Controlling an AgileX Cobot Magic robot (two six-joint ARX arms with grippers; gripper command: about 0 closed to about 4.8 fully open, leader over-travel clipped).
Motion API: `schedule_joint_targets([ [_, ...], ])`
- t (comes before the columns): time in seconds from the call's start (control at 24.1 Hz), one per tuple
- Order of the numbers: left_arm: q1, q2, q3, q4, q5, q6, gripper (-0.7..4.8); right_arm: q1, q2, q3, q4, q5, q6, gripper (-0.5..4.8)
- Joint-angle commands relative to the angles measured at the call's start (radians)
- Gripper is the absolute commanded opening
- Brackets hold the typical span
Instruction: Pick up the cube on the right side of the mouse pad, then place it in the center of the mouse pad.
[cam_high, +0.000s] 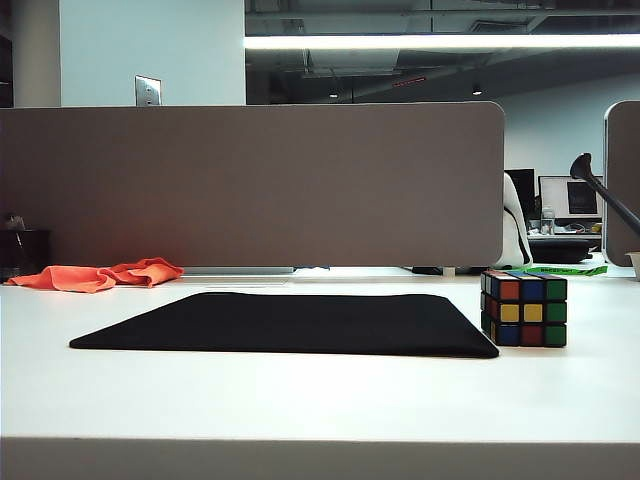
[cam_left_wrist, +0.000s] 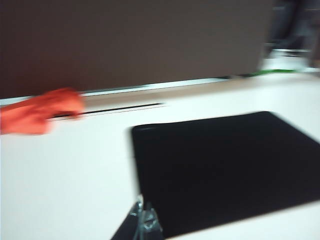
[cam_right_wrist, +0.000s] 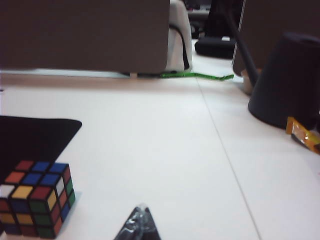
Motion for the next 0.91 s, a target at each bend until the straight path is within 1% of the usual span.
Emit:
schedule_joint_targets([
  [0.04, -0.001, 0.000, 0.003, 0.018, 0.172, -0.014, -0.06, 0.002, 0.003, 0.049, 0.020, -0.001, -0.011, -0.01],
  [0.17, -0.002, 0.000, 0.003, 0.018, 0.243, -0.033, -0.06, 0.002, 0.010, 0.097, 0.006, -0.029, -0.064, -0.01],
  [0.25, -0.002, 0.000, 0.003, 0.018, 0.299, -0.033, -0.06, 0.003, 0.051, 0.145, -0.038, -0.031, -0.081, -0.01],
  [0.33, -0.002, 0.000, 0.003, 0.018, 0.354, -0.034, -0.06, 0.003, 0.171, 0.210, -0.059, -0.040, -0.081, -0.01],
  [0.42, -0.002, 0.000, 0.003, 0.018, 0.363, -0.045, -0.06, 0.004, 0.259, 0.249, -0.059, -0.056, -0.080, -0.01],
  [0.46, -0.004, 0.000, 0.003, 0.018, 0.363, -0.056, -0.06, 0.010, 0.376, 0.301, -0.059, -0.057, -0.080, -0.01],
  [0.5, -0.008, 0.000, 0.003, 0.018, 0.362, -0.063, -0.06, 0.019, 0.435, 0.330, -0.058, -0.056, -0.081, -0.01],
  [0.58, -0.010, 0.000, 0.003, 0.018, 0.363, -0.071, -0.06, 0.057, 0.599, 0.414, -0.058, -0.050, -0.080, -0.01],
  [0.66, -0.011, 0.000, 0.003, 0.018, 0.363, -0.071, -0.06, 0.118, 0.756, 0.508, -0.058, -0.039, -0.074, 0.00],
  [0.71, -0.011, 0.000, 0.003, 0.018, 0.363, -0.071, -0.06, 0.158, 0.848, 0.569, -0.058, -0.009, -0.069, 0.00],
  [0.75, -0.011, 0.000, 0.003, 0.018, 0.363, -0.071, -0.06, 0.202, 0.933, 0.629, -0.058, 0.036, -0.045, 0.13],
  [0.79, -0.011, 0.000, 0.003, 0.017, 0.363, -0.071, -0.06, 0.223, 0.972, 0.657, -0.058, 0.064, -0.021, 0.36],
  [0.83, -0.011, 0.000, 0.003, 0.017, 0.362, -0.071, -0.06, 0.245, 1.018, 0.691, -0.059, 0.098, 0.013, 0.79],
  [0.87, -0.011, 0.000, 0.003, 0.018, 0.357, -0.071, -0.06, 0.279, 1.102, 0.751, -0.060, 0.137, 0.091, 1.67],
  [0.91, -0.011, 0.000, 0.003, 0.017, 0.357, -0.071, -0.06, 0.286, 1.123, 0.767, -0.063, 0.136, 0.116, 1.87],
])
